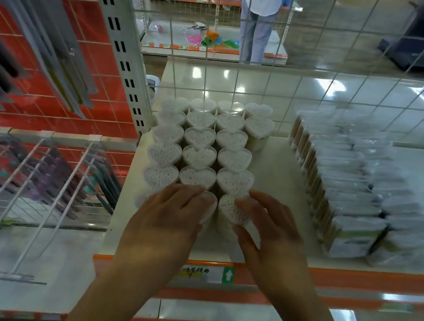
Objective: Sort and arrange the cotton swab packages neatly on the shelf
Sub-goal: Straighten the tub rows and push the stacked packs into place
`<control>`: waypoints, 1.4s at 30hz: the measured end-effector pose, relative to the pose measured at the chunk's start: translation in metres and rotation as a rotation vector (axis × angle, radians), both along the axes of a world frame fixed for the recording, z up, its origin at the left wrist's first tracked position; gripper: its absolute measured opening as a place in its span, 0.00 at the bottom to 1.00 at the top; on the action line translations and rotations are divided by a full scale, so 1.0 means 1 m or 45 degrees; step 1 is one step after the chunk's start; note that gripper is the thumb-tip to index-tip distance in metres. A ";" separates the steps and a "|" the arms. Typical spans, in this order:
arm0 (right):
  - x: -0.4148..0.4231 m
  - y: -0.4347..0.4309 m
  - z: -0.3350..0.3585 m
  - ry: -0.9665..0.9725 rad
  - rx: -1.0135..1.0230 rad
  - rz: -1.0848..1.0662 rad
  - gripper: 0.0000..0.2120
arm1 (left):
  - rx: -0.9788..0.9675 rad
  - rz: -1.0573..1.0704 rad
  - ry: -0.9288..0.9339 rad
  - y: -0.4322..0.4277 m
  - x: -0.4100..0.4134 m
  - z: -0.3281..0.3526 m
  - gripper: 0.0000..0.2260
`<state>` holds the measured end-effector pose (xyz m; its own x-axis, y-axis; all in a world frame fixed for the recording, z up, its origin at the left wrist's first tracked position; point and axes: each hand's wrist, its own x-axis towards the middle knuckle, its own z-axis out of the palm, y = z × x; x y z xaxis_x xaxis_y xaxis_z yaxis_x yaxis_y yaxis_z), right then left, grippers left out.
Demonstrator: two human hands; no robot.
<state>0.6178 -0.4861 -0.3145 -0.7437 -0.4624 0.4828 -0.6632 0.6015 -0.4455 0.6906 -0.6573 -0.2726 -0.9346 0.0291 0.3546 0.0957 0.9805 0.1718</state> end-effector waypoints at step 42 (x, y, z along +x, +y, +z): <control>-0.051 0.189 -0.028 -0.095 -0.411 -0.472 0.25 | 0.056 0.019 0.008 0.212 -0.097 -0.052 0.35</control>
<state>0.5667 -0.2975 -0.3427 -0.8678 0.0044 0.4968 -0.3897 0.6142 -0.6862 0.5938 -0.4452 -0.3248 -0.9326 -0.0010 0.3608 0.0819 0.9733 0.2146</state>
